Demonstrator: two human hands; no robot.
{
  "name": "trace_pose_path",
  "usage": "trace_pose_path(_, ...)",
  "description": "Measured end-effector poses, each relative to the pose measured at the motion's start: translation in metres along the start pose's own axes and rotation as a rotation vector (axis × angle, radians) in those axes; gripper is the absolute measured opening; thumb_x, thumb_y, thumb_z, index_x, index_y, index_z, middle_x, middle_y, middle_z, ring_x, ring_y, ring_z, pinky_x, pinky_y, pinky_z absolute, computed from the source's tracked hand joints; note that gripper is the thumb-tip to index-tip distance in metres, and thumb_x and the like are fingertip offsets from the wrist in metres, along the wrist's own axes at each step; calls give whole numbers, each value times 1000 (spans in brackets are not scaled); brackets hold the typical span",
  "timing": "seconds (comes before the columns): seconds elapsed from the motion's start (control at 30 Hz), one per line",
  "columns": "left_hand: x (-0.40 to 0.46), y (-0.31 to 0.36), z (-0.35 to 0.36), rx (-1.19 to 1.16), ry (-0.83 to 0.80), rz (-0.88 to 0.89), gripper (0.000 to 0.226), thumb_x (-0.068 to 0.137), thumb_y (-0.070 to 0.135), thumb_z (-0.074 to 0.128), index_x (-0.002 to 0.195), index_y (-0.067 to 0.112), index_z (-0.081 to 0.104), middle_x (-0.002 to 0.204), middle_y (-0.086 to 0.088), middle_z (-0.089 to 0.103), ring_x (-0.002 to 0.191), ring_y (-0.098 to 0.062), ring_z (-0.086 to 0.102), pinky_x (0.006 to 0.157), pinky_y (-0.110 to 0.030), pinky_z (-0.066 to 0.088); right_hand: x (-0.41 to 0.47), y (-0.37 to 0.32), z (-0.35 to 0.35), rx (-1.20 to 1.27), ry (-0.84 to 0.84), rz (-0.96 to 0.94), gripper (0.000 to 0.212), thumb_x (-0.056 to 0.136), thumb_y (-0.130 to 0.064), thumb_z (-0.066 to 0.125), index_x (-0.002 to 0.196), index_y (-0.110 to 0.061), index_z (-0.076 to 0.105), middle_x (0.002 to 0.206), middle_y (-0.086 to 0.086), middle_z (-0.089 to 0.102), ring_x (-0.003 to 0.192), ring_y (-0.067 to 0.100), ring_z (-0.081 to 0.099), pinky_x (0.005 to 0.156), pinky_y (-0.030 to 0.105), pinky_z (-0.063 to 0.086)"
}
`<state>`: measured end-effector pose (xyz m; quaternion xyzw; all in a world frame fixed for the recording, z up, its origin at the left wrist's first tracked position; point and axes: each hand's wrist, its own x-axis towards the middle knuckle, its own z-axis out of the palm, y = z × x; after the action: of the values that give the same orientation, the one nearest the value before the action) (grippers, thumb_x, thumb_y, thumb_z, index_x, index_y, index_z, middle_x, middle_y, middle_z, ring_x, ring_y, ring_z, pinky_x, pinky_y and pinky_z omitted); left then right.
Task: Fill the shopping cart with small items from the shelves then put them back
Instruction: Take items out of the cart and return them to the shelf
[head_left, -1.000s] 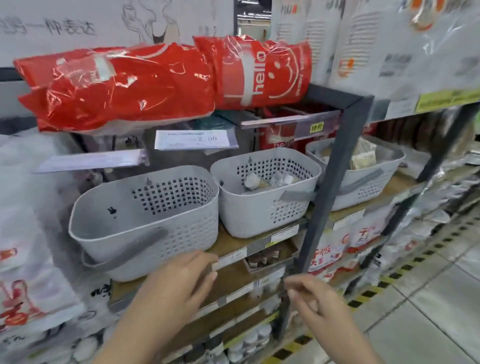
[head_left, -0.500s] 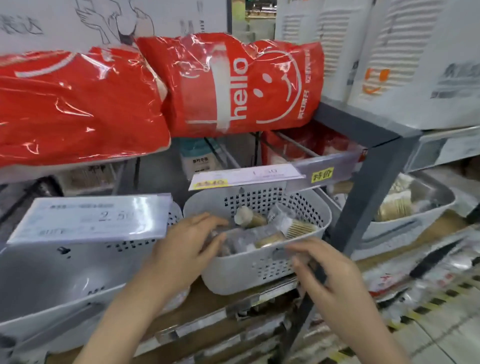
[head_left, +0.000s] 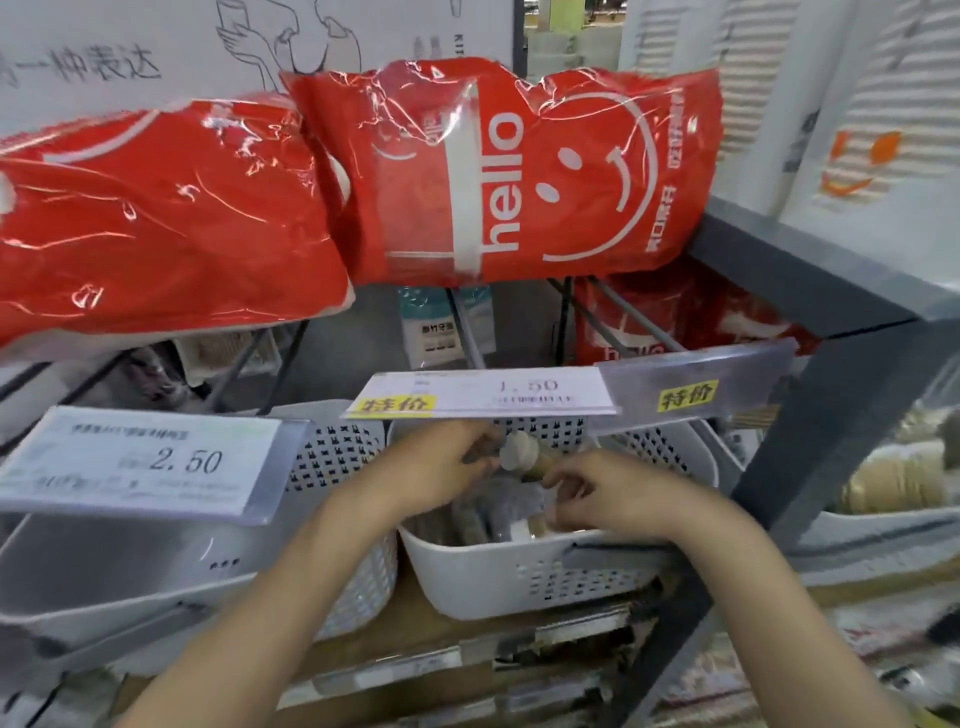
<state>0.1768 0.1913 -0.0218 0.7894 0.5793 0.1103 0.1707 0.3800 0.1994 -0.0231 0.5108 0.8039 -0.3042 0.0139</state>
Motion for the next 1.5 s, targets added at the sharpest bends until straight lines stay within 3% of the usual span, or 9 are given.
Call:
trace_pose_path(0.3, 63, -3, 30, 81, -240, -262, 47, 89, 58, 49, 100, 15, 64, 102, -5, 65, 93, -22, 59, 85, -32, 46, 10, -4, -2, -123, -192, -34, 39, 89, -49, 57, 111, -20, 70, 114, -4, 66, 104, 16, 59, 94, 33, 47)
trace_pose_path(0.43, 71, 3, 36, 19, -166, -290, 46, 89, 53, 53, 120, 19, 60, 122, -7, 63, 108, -25, 59, 90, -28, 45, 10, 0, 1, -84, -143, -47, 40, 89, -44, 60, 109, -10, 69, 111, -2, 63, 105, 19, 58, 95, 34, 47)
trace_pose_path(0.67, 68, 8, 35, 29, -130, -267, 47, 79, 49, 68, 117, 21, 60, 114, 0, 65, 100, -20, 60, 86, -29, 47, 9, 8, 8, 110, 45, -65, 35, 85, -50, 64, 92, -16, 67, 87, -3, 65, 82, 13, 59, 71, 31, 42)
trace_pose_path(0.87, 62, 8, 21, 134, -70, -230, 62, 56, 65, 70, 100, 23, 65, 95, 4, 67, 89, -17, 63, 80, -33, 53, 6, 6, 10, 118, 102, -68, 33, 86, -47, 64, 94, -15, 68, 91, 3, 67, 86, 18, 61, 70, 30, 41)
trace_pose_path(0.97, 44, 2, 0, 10, 6, -258, 70, 51, 60, 69, 113, 28, 60, 105, 7, 64, 97, -15, 59, 86, -33, 51, 8, 7, 12, 129, 129, -37, 37, 81, -53, 67, 86, -16, 68, 85, 5, 69, 81, 20, 63, 66, 32, 41)
trace_pose_path(1.07, 15, 4, -16, -119, 150, -286, 40, 75, 33, 71, 112, 21, 60, 103, 4, 64, 98, -15, 59, 87, -30, 48, 7, 7, 12, 123, 173, -33, 35, 79, -53, 68, 86, -19, 67, 83, 1, 68, 80, 18, 63, 72, 35, 48)
trace_pose_path(1.17, -13, 16, -16, -373, 366, -223, 12, 85, 11, 65, 90, 22, 65, 79, 24, 69, 82, 8, 63, 72, -7, 45, 4, 5, 11, 125, 233, -48, 29, 79, -51, 70, 87, -23, 64, 83, -4, 66, 80, 15, 61, 76, 35, 49)
trace_pose_path(1.33, -47, 34, 3, -677, 719, -180, 29, 82, 4, 68, 108, 16, 63, 96, 16, 68, 91, 7, 62, 72, -4, 43, -6, -2, 12, 38, 508, -168, 35, 79, -52, 68, 105, -30, 62, 99, -8, 65, 89, 12, 57, 70, 30, 43)
trace_pose_path(1.5, -83, 58, 20, -777, 913, -161, 43, 72, 23, 80, 107, 22, 55, 104, 8, 65, 95, -1, 61, 77, -11, 46, -12, 1, 19, 58, 694, -371, 53, 85, -48, 61, 130, -21, 52, 125, 3, 58, 120, 25, 47, 91, 34, 40)
